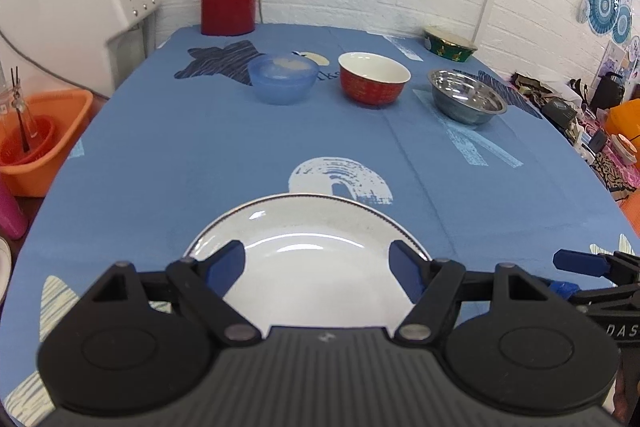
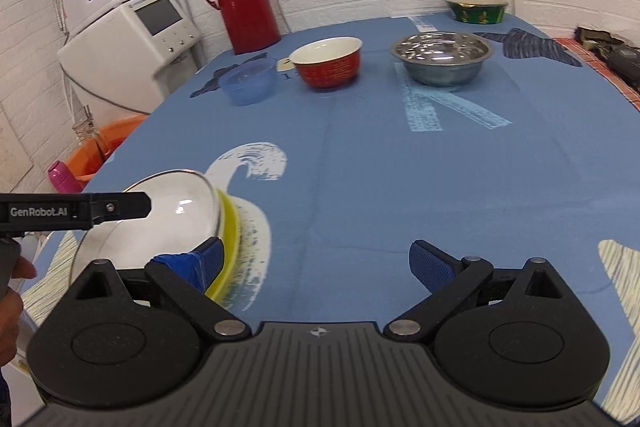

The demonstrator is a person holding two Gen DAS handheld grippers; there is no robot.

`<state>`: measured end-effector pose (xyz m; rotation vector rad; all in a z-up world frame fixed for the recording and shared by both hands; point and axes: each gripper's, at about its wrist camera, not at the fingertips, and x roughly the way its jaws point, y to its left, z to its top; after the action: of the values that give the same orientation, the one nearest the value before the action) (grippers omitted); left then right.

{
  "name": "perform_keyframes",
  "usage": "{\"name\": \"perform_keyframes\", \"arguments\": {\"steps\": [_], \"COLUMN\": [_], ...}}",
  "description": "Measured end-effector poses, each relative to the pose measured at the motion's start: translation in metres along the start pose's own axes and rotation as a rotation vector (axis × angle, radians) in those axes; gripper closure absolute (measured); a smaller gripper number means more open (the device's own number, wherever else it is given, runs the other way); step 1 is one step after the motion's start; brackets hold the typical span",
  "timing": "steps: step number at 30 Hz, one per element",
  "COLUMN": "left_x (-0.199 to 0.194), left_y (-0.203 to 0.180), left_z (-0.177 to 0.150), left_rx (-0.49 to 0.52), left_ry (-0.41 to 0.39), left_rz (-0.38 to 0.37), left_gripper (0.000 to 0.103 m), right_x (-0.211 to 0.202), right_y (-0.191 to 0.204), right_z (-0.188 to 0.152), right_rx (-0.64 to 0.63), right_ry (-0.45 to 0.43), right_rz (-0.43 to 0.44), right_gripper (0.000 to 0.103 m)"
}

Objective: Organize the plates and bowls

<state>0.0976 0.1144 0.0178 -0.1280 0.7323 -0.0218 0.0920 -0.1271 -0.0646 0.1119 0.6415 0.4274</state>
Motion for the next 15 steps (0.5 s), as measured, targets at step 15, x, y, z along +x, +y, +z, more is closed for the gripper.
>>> {"name": "perform_keyframes", "arguments": {"steps": [15], "left_x": [0.053], "left_y": [-0.027], "left_z": [0.031], "left_rx": [0.063], "left_ry": [0.073], "left_rz": [-0.025], "left_gripper": [0.031], "right_x": [0.123], "right_y": [-0.118], "right_z": [0.167], "right_rx": [-0.024], "right_ry": [0.046], "right_rz": [-0.263], "right_gripper": [0.016]}}
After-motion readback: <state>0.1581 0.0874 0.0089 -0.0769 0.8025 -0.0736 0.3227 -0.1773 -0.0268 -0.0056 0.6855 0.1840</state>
